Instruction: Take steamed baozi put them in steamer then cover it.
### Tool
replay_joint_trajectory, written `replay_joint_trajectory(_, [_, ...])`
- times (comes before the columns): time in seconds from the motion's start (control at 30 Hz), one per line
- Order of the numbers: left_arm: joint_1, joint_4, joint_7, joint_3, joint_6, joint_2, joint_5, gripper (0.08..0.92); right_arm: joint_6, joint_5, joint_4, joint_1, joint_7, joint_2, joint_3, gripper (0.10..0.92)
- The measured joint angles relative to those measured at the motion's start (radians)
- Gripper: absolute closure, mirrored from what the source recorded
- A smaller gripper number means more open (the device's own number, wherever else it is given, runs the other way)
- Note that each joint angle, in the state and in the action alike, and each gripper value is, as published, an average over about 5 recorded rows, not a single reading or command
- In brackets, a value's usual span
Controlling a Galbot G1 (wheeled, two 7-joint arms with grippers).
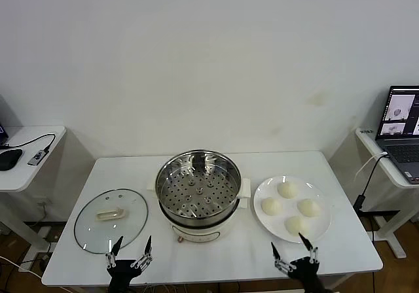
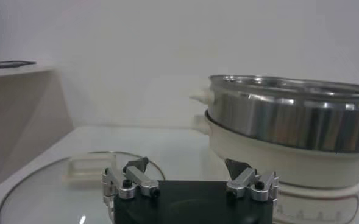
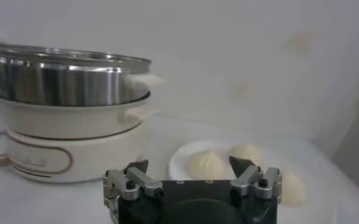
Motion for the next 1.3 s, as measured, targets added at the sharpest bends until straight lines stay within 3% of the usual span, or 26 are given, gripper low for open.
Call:
replay_joint_trajectory(0.4, [-0.048,0.001,-0.027,0.003,0.049,0.022,0.025,0.177,-0.106,-0.170,-0.121,0.273,-0.224,-0.277,-0.029,0.203])
replay_joint_trajectory(0.73, [-0.079,0.012,-0.032,-0.002,0.067,0.045,0.051,0.177,-0.163,-0.214,-0.307,0.664,-0.472,-0.501,-0.299,0.203])
replay_joint_trajectory(1.0, [-0.096,0.021,-0.043,-0.012,0.073,0.045,0.068,0.177,-0.162,-0.219,-0.477,1.040,-0.653,-0.557,-0.654,0.203])
replay_joint_trajectory(1.3, [-0.095,0.026,-0.043,-0.030,0.057,0.052,0.074,0.177,-0.133,-0.245,-0.678,1.379,-0.791,-0.501,-1.010,0.203])
